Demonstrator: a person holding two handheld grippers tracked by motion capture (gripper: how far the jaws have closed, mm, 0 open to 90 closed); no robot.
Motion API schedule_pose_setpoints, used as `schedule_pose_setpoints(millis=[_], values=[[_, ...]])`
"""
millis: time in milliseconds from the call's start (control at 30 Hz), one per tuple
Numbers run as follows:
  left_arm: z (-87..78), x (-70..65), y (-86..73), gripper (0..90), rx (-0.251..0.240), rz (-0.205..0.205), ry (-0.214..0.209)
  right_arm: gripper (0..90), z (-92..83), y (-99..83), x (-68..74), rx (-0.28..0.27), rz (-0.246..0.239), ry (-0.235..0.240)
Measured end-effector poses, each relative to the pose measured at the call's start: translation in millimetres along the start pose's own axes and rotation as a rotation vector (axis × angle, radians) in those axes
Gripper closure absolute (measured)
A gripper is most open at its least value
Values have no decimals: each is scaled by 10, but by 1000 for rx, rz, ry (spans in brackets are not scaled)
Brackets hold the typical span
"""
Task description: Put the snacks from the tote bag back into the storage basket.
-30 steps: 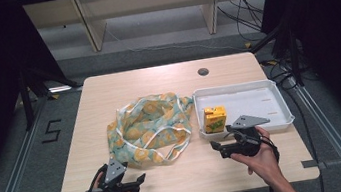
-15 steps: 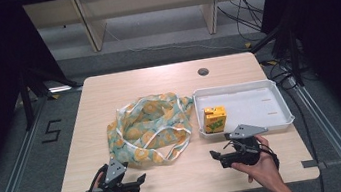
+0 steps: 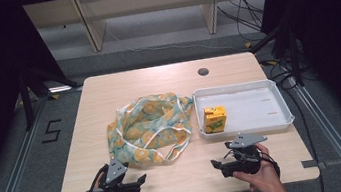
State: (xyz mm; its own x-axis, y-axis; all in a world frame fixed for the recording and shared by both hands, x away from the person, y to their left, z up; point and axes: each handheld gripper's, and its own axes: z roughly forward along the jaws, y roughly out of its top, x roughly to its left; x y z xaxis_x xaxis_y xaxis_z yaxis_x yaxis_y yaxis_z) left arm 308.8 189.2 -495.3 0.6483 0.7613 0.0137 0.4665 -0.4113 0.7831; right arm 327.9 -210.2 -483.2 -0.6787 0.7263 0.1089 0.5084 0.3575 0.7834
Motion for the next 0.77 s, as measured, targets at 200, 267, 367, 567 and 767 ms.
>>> schedule_pose_setpoints(millis=[200,267,367,567,767], values=[[1,1,0,244,0,1,0,179,5,-55,-4,28,-12,-19],[2,-3,0,244,4,2,2,179,21,-66,5,25,-17,-28],[7,-15,-3,244,3,-16,1,179,26,-66,16,39,-16,-26],[7,-13,-4,244,2,-16,2,179,38,-67,-2,36,-23,-18],[7,-13,-4,244,0,-18,2,179,25,-67,10,42,-6,-28]])
